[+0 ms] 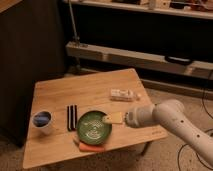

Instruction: Drag the ceramic bowl in a circle

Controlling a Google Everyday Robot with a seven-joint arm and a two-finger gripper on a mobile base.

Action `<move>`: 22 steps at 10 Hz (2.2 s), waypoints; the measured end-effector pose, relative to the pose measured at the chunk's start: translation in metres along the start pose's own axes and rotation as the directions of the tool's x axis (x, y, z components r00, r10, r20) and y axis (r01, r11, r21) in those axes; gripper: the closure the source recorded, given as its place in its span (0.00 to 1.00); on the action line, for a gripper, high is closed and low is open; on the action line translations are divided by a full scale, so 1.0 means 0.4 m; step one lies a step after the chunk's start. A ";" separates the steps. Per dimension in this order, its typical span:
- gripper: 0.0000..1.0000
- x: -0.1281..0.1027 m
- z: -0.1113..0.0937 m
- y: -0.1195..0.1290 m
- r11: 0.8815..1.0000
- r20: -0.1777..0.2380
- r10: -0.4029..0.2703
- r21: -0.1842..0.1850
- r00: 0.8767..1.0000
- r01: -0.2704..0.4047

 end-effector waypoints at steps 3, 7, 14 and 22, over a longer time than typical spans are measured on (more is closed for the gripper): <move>0.20 0.008 0.082 0.032 1.000 0.051 0.007 -0.016 0.999 -0.006; 0.24 0.010 0.136 0.055 0.999 0.070 0.007 -0.053 0.998 -0.004; 0.42 0.018 0.215 0.120 0.995 0.080 0.039 -0.098 0.996 -0.031; 0.56 0.011 0.253 0.146 0.985 0.104 0.086 -0.160 0.991 -0.069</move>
